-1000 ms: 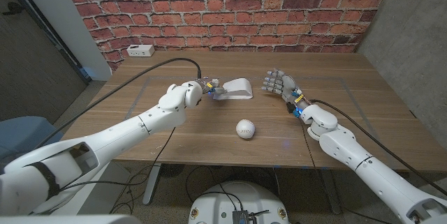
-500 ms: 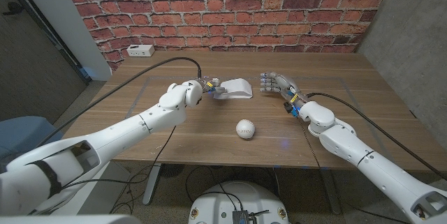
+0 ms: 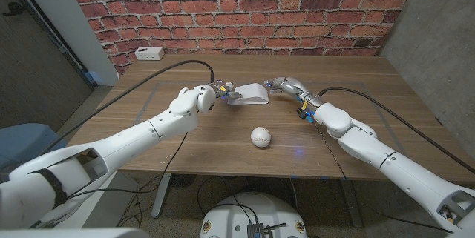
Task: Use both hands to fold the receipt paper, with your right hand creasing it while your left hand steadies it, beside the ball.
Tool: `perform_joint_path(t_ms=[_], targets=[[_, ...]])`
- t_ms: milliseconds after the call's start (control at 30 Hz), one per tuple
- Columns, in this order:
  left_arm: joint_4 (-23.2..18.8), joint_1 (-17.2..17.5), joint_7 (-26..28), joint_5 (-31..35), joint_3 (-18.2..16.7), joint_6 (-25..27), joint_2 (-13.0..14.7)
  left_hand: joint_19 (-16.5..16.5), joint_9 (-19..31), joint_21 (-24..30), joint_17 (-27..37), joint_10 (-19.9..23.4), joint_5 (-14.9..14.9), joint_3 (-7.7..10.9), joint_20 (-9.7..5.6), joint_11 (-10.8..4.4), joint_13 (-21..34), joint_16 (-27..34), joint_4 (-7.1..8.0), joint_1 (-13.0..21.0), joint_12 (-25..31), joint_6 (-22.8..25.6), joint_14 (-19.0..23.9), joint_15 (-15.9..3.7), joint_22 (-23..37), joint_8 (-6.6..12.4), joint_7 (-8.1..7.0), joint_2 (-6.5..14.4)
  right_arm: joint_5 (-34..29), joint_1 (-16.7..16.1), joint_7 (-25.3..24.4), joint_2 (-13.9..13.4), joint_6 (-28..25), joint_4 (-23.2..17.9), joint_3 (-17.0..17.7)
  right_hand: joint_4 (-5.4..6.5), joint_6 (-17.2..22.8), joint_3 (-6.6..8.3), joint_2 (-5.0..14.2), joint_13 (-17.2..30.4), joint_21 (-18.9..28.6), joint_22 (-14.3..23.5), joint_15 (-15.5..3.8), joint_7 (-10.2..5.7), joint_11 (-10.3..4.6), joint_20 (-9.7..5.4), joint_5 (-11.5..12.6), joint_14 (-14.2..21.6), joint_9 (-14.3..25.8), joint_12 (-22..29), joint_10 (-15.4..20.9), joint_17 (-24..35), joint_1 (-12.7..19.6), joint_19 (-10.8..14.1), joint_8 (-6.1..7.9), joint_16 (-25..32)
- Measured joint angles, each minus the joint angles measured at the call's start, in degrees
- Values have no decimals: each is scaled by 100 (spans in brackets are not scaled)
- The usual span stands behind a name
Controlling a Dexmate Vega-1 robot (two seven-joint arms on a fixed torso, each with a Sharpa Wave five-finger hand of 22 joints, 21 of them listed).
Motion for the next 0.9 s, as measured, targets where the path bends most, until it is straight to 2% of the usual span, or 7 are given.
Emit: perform_joint_path(t_ms=[133, 400, 433, 567, 733, 900], targets=[[11, -8, 12, -9, 6, -9, -4, 0, 0, 0, 0, 16, 0, 6, 0, 16, 0, 0, -6, 0, 0, 13, 0, 0, 0, 21, 10, 0, -342, 129, 2, 8, 41, 78, -128, 130, -100, -130, -52, 5, -42, 0, -26, -64, -2, -34, -42, -273, 0, -69, -252, 0, -169, -260, -39, -24], [19, -10, 24, -19, 8, -18, -6, 31, 0, 0, 0, 42, 0, 6, 12, -10, 0, 0, -6, -31, 0, 62, 30, -30, 0, 21, 20, -31, -829, 271, 98, 51, -17, 186, -261, 268, -221, -315, -131, 5, -65, 0, -192, -123, -78, -187, -42, -742, 8, -91, -638, -16, -412, -611, -59, -90], [19, -10, 31, -28, 8, -19, -6, 33, 1, 0, 0, 42, 0, 6, 9, -10, 0, 0, -6, -31, 0, 62, 30, -30, 0, 21, 20, -31, -868, 413, 118, 93, -32, 277, -396, 278, -221, -326, -132, 5, -65, 0, -192, -123, -74, -188, -42, -742, 22, -91, -642, -17, -423, -614, -59, -90], [15, -10, 35, -33, 10, -20, -6, 51, 1, 0, 0, 54, 0, 6, -8, 1, 0, 0, -6, -31, 0, 62, 30, -30, 0, 20, 20, -31, -1036, 506, 231, 119, -93, 329, -480, 348, -282, -395, -134, 5, -53, -4, -192, -123, -79, -193, -42, -738, 28, -77, -634, -43, -542, -610, -59, -90], [0, -4, 41, -37, 13, -15, -5, 50, 1, 0, 0, 73, 0, 6, -9, 20, 0, 0, -6, -31, 0, 61, 30, -30, 0, 16, 21, -31, -1124, 684, 440, 184, -113, 492, -633, 381, -344, -429, -155, 4, 10, -16, -233, -123, -63, -322, -42, -634, 28, -46, -586, -97, -590, -478, -59, -71], [-33, 14, 54, -38, 14, 2, 5, 50, 1, 0, 0, 73, 0, 7, -9, 20, -1, 0, -6, -31, 0, 59, 53, -54, 0, -2, 21, -31, -1185, 820, 624, 228, -122, 628, -752, 381, -364, -429, -146, -11, 49, -16, -168, -103, -64, -292, -42, -509, 15, -33, -544, -138, -622, -386, -59, -56]])
